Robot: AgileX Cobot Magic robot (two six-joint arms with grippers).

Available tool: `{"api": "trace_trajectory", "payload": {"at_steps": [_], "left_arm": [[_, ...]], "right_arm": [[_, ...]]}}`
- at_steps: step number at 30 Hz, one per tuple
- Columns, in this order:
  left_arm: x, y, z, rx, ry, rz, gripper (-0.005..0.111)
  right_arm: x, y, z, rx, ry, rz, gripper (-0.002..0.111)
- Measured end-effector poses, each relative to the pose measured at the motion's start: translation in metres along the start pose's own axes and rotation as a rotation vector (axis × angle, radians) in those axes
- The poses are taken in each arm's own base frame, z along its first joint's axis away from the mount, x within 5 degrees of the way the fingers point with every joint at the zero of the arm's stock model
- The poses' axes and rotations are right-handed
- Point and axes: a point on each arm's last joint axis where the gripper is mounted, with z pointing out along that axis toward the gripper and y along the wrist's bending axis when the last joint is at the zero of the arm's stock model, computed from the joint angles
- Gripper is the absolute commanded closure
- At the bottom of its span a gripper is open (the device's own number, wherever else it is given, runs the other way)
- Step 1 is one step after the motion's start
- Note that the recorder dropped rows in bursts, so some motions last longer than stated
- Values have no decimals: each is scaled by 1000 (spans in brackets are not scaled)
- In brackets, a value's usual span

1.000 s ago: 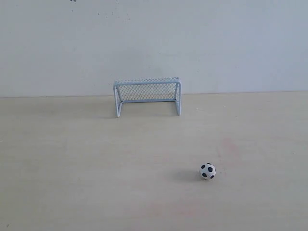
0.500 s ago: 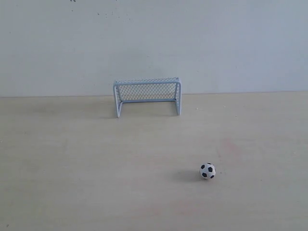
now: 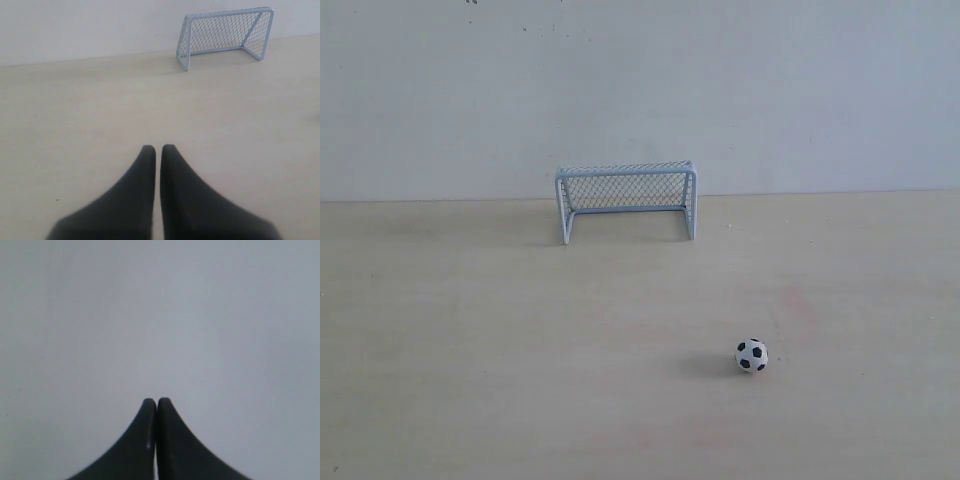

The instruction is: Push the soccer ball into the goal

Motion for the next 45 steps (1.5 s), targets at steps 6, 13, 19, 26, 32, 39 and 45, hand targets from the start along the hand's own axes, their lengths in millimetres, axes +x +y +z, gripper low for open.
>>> {"api": "trace_trajectory", "payload": {"at_steps": [6,13,19,26,32,39,45], "left_arm": [[0,0,0,0,0,0,102],[0,0,0,0,0,0,102],[0,0,0,0,0,0,102],[0,0,0,0,0,0,102],[0,0,0,0,0,0,102],[0,0,0,0,0,0,102],[0,0,0,0,0,0,102]], "right_arm": [[-43,-1,7,-2,-163,150,109],[-127,0,80,-13,58,127,109],[-133,3,162,-38,393,-10,109],[-54,7,215,-339,902,-553,109],[13,11,221,-721,1160,-811,109],[57,17,217,-998,1294,-820,109],[89,26,212,-1383,1229,-897,109]]}}
